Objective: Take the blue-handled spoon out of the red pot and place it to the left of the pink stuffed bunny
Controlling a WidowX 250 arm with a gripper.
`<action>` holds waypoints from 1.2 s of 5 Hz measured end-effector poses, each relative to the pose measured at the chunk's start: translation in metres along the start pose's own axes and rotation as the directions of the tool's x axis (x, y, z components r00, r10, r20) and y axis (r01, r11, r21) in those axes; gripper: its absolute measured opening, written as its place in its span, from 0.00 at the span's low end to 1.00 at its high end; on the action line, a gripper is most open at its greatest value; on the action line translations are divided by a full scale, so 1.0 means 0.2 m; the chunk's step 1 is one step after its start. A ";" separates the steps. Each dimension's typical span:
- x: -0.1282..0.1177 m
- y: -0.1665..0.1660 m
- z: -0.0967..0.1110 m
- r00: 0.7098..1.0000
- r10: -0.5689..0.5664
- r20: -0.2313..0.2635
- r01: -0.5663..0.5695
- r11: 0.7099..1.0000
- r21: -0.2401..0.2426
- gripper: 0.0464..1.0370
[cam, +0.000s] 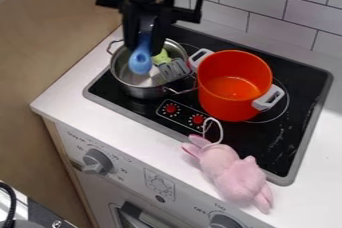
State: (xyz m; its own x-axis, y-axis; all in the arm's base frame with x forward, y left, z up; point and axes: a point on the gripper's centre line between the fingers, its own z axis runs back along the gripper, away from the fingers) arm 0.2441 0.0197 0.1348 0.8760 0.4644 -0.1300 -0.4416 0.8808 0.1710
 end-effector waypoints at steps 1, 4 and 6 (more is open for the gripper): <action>-0.01 0.02 -0.08 1.000 -0.004 0.013 0.004 1.000 -0.024 0.24; -0.10 -0.02 -0.22 0.999 0.028 0.042 -0.026 0.998 -0.059 0.24; -0.17 -0.08 -0.23 0.997 0.051 0.059 -0.047 0.997 -0.068 0.24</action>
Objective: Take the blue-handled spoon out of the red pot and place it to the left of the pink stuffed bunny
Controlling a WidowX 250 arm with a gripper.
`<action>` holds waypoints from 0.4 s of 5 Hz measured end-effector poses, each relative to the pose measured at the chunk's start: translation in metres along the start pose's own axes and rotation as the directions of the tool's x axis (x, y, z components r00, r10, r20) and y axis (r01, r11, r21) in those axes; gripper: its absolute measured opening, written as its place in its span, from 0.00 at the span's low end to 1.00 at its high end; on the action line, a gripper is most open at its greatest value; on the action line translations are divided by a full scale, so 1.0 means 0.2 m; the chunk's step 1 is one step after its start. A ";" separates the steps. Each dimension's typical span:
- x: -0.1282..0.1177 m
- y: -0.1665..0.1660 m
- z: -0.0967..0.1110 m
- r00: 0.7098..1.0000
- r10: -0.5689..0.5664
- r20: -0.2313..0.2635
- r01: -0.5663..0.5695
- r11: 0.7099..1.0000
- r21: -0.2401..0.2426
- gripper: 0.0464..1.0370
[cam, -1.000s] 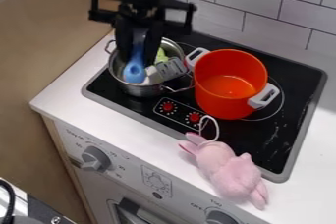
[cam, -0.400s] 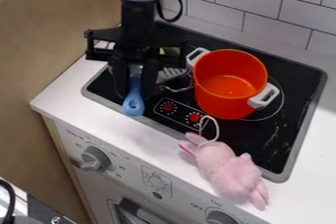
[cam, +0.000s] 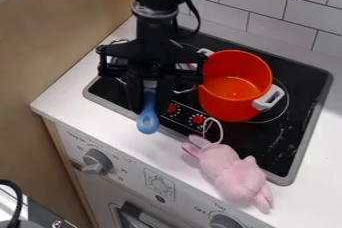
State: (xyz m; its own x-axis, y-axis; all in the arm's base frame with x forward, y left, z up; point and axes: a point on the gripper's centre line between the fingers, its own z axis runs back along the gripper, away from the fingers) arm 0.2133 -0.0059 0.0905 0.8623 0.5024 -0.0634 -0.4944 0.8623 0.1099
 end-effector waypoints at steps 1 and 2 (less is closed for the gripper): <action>-0.01 -0.04 0.00 1.000 0.015 0.016 -0.015 1.000 -0.011 0.24; -0.03 -0.05 -0.02 1.000 0.019 0.017 -0.019 1.000 -0.010 0.23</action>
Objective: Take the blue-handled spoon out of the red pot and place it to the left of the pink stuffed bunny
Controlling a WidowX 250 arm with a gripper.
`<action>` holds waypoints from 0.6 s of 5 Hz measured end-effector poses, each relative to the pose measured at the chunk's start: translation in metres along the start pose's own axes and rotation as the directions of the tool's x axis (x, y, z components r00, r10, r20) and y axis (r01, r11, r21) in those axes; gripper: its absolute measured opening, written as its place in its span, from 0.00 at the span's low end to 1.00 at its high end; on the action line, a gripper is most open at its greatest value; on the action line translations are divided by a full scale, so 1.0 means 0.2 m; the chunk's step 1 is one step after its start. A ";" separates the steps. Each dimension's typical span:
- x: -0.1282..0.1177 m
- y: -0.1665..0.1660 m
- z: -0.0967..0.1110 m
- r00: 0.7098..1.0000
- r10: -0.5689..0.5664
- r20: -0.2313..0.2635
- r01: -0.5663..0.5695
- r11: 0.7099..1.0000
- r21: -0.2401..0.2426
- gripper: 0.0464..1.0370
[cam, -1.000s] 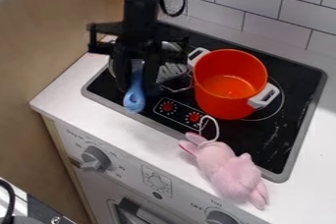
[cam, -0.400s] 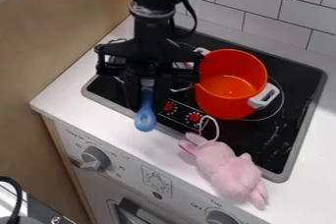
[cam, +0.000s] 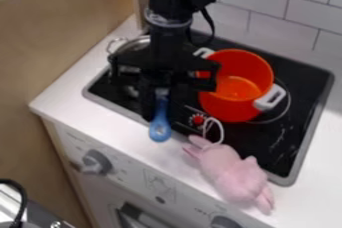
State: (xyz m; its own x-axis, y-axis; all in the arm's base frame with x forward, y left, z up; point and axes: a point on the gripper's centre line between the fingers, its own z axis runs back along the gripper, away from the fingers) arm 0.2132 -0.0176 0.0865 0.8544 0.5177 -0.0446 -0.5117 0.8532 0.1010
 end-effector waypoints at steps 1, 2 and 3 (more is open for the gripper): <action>-0.01 0.01 -0.03 1.000 -0.007 -0.003 0.007 1.000 0.002 0.24; -0.02 0.01 -0.05 1.000 -0.021 0.001 0.021 1.000 -0.002 0.24; -0.01 0.03 -0.07 1.000 -0.027 -0.001 0.027 1.000 -0.009 0.28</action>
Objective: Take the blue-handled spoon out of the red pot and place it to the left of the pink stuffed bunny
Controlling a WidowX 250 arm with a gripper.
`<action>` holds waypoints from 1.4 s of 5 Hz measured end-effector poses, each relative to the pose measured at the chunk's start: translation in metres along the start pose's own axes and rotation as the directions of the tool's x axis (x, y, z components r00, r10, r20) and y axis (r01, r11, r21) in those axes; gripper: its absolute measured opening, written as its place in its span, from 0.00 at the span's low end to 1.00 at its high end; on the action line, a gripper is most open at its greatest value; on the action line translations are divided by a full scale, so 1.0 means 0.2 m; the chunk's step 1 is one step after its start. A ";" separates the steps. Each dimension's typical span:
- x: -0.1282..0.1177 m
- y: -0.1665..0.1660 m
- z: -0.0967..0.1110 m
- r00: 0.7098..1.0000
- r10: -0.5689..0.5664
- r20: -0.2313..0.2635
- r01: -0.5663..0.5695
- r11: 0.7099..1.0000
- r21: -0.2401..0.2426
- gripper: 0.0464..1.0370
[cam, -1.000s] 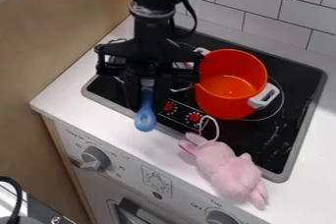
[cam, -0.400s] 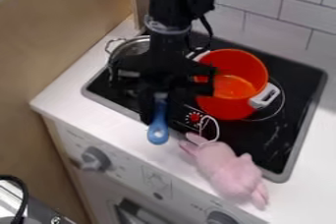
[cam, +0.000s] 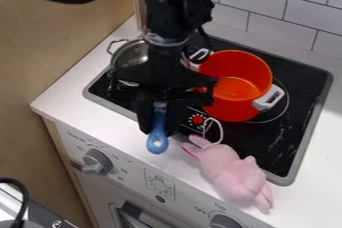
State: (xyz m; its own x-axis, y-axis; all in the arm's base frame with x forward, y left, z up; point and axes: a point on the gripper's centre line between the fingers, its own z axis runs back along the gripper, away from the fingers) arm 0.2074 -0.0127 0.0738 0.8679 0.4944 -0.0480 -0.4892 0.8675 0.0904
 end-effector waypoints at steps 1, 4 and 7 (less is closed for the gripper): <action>0.02 0.02 -0.04 1.000 0.006 0.007 -0.006 1.000 -0.012 0.56; 0.07 0.06 -0.03 1.000 -0.005 -0.008 0.005 1.000 -0.025 0.96; 0.15 0.14 0.13 0.998 0.009 -0.057 -0.008 1.000 0.017 0.96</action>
State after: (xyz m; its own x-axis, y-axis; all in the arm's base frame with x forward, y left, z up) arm 0.2214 0.0245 0.1004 0.8571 0.5046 -0.1036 -0.4947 0.8624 0.1073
